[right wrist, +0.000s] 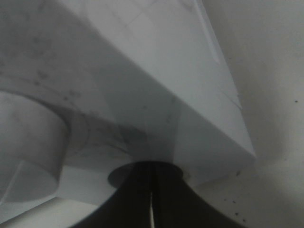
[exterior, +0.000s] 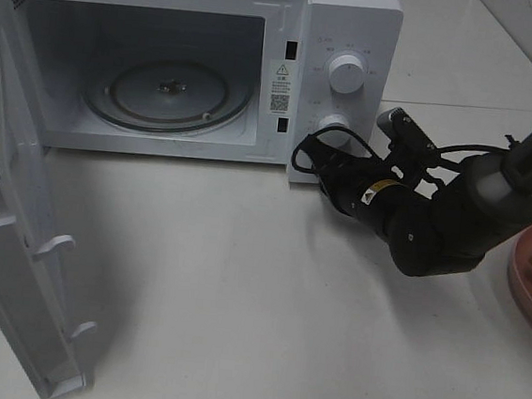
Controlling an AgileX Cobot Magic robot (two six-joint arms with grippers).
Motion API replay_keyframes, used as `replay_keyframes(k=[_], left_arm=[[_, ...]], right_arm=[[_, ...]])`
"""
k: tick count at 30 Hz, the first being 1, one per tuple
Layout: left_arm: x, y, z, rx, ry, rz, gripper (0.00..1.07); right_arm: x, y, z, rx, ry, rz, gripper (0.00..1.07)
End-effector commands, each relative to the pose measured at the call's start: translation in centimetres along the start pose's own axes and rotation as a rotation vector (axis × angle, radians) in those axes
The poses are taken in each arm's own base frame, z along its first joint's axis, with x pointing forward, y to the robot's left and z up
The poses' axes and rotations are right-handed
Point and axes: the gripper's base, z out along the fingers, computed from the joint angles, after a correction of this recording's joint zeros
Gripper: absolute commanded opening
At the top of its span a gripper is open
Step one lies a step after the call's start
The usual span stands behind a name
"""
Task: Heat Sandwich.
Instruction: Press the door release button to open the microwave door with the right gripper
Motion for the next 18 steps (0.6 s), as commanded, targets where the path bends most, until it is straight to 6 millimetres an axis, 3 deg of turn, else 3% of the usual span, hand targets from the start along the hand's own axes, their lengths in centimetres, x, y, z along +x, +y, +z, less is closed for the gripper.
replay_keyframes(k=[1,18], left_arm=[[0.1,0.0,-0.1,0.005,-0.026,-0.001,0.80],[0.1,0.0,-0.1,0.005,-0.026,-0.001,0.80]], right_arm=[[-3.7,0.8,-0.8,-0.065,-0.213,0.048,0.00],[-3.2,0.7,-3.9,-0.044,-0.099,-0.019,0.00]])
